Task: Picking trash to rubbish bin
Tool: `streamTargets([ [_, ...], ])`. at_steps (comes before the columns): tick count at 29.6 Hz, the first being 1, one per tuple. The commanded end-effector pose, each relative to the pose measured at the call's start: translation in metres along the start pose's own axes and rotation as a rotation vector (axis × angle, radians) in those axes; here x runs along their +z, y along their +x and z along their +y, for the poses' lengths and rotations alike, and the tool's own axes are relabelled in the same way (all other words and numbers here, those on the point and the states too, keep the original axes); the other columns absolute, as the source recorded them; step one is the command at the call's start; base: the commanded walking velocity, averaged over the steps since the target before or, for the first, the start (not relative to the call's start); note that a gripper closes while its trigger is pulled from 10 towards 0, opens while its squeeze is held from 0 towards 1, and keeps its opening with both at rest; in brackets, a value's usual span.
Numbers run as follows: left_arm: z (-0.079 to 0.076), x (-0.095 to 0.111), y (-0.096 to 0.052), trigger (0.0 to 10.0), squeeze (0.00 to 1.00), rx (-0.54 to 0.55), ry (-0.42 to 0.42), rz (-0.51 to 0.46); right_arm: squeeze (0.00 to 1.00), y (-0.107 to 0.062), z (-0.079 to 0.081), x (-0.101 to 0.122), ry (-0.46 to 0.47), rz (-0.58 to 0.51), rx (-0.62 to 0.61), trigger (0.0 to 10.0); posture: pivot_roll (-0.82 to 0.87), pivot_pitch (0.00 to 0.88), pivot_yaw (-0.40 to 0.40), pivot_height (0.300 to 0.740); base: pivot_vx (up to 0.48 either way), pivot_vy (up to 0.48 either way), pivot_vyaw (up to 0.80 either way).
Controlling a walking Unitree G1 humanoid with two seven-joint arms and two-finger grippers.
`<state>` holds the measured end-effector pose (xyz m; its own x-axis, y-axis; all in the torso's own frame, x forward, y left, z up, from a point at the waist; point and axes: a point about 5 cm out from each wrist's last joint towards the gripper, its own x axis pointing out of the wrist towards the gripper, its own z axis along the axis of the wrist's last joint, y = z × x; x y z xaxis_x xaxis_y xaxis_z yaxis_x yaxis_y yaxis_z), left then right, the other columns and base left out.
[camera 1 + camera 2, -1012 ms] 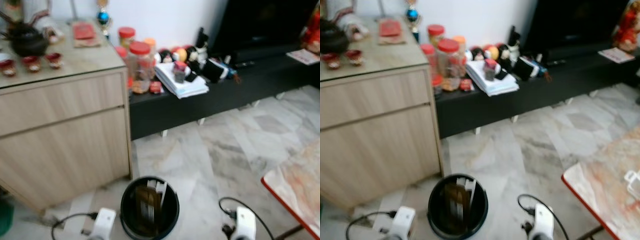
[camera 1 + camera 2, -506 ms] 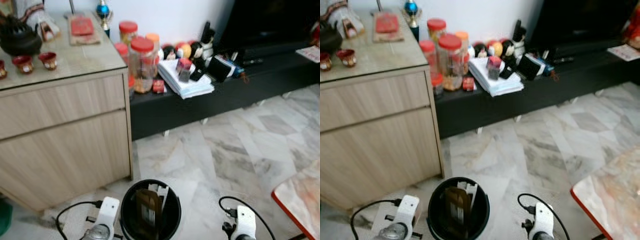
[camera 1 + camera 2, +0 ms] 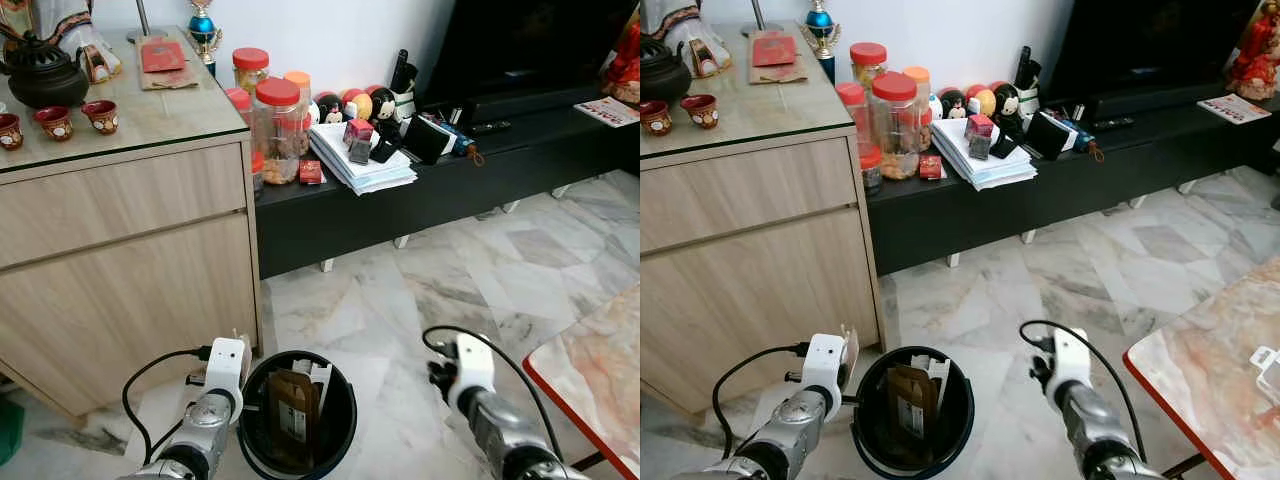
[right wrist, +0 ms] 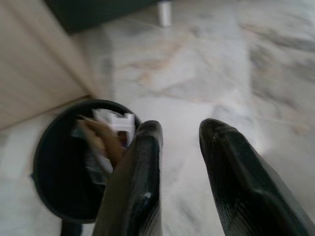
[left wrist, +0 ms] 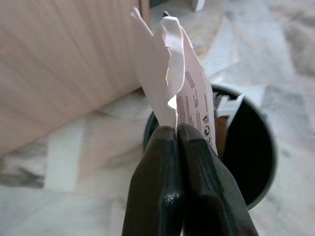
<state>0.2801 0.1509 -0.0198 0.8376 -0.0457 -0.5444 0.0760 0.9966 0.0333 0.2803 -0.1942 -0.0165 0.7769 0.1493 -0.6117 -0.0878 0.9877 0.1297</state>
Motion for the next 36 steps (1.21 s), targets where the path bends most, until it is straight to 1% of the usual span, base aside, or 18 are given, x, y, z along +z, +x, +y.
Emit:
streamTargets([
  [1,-0.008,0.008,0.002,10.0,0.0,-0.047,-0.035,-0.025,0.0,0.003,0.006,0.011,-0.043,-0.014,0.039,10.0,0.01,0.078,-0.125,0.74,0.0,0.0,0.0],
  [5,-0.017,0.015,0.004,10.0,0.0,-0.097,-0.049,-0.053,0.0,0.008,0.024,0.02,-0.097,-0.018,0.129,10.0,0.01,0.081,-0.128,0.74,0.0,0.0,0.0],
  [6,-0.017,0.015,0.004,10.0,0.0,-0.097,-0.049,-0.053,0.0,0.008,0.024,0.02,-0.097,-0.018,0.129,10.0,0.01,0.081,-0.128,0.74,0.0,0.0,0.0],
  [7,-0.021,0.017,0.004,10.0,0.0,-0.125,-0.057,-0.06,0.0,0.01,0.031,0.024,-0.117,-0.023,0.175,10.0,0.01,0.084,-0.129,0.74,0.0,0.0,0.0],
  [8,-0.023,0.018,0.004,10.0,0.0,-0.137,-0.059,-0.063,0.0,0.01,0.033,0.025,-0.126,-0.026,0.191,10.0,0.01,0.084,-0.129,0.74,0.0,0.0,0.0],
  [16,-0.033,0.019,0.004,10.0,0.0,-0.209,-0.066,-0.061,0.0,0.011,0.036,0.03,-0.143,-0.035,0.211,10.0,0.0,0.088,-0.129,0.74,0.0,0.0,0.0],
  [17,-0.035,0.019,0.004,10.0,0.19,-0.224,-0.071,-0.055,0.0,0.011,0.036,0.031,-0.146,-0.036,0.211,10.0,0.0,0.088,-0.129,0.74,0.0,0.0,0.0],
  [18,-0.037,0.018,0.004,10.0,0.95,-0.24,-0.074,-0.05,0.0,0.011,0.036,0.031,-0.15,-0.035,0.214,10.0,0.0,0.089,-0.129,0.74,0.0,0.0,0.0],
  [19,-0.037,0.018,0.004,10.0,0.95,-0.24,-0.074,-0.05,0.0,0.011,0.036,0.031,-0.15,-0.035,0.214,10.0,0.0,0.089,-0.129,0.74,0.0,0.0,0.0],
  [20,-0.038,0.017,0.004,10.0,1.0,-0.249,-0.074,-0.047,0.0,0.011,0.036,0.031,-0.153,-0.035,0.216,10.0,0.0,0.089,-0.129,0.74,0.0,0.0,0.0],
  [24,-0.042,0.016,0.003,10.0,1.0,-0.274,-0.094,-0.042,0.0,0.011,0.038,0.03,-0.155,-0.031,0.225,10.0,0.0,0.093,-0.13,0.74,0.0,0.0,0.0],
  [35,-0.039,0.013,0.002,10.0,1.0,-0.271,-0.097,-0.034,0.0,0.011,0.037,0.03,-0.151,-0.039,0.212,10.0,0.0,0.092,-0.131,0.74,0.0,0.0,0.0],
  [36,-0.037,0.012,0.003,10.0,0.37,-0.25,-0.065,-0.033,0.0,0.01,0.034,0.031,-0.143,-0.05,0.194,10.0,0.0,0.092,-0.131,0.74,0.0,0.0,0.0],
])
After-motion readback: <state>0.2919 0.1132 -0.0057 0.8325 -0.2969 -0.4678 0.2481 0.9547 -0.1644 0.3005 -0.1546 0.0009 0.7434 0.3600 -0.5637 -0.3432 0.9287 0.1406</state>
